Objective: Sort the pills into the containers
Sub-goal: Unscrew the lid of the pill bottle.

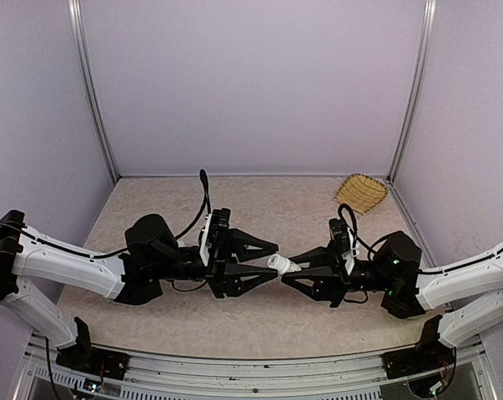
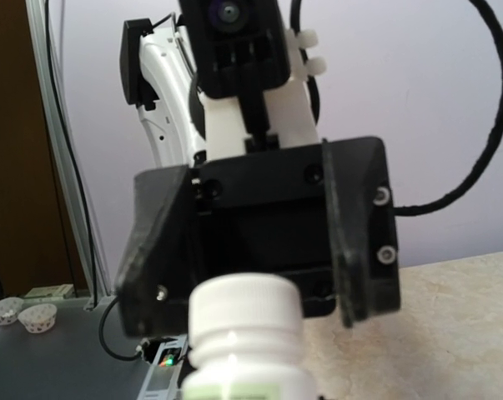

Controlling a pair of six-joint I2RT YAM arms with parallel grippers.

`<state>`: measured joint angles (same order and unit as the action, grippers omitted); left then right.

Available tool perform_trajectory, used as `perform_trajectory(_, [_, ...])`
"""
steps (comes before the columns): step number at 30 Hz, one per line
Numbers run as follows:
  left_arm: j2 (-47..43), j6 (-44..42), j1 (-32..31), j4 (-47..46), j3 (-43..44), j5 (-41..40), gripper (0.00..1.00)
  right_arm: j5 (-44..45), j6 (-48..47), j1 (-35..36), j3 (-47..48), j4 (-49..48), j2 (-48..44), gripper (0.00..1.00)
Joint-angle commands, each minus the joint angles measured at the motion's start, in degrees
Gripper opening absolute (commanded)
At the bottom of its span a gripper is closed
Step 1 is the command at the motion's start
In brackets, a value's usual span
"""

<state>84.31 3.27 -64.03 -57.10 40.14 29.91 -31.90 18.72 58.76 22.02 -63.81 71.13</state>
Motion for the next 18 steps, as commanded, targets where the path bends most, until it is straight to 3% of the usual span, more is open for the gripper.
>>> perform_trajectory(1, [-0.02, 0.23, 0.41, -1.87, -0.24, 0.06, 0.48, 0.67, -0.07, -0.18, 0.35, -1.68, 0.41, 0.2])
perform_trajectory(15, [0.07, 0.22, 0.25, -1.36, 0.19, -0.39, 0.28, 1.47, -0.21, -0.21, 0.47, -1.0, 0.5, 0.18])
perform_trajectory(18, [-0.1, 1.23, -0.1, -1.22, 0.37, -1.78, 0.27, 2.28, -0.86, -0.2, 0.32, -0.44, 0.22, 0.18])
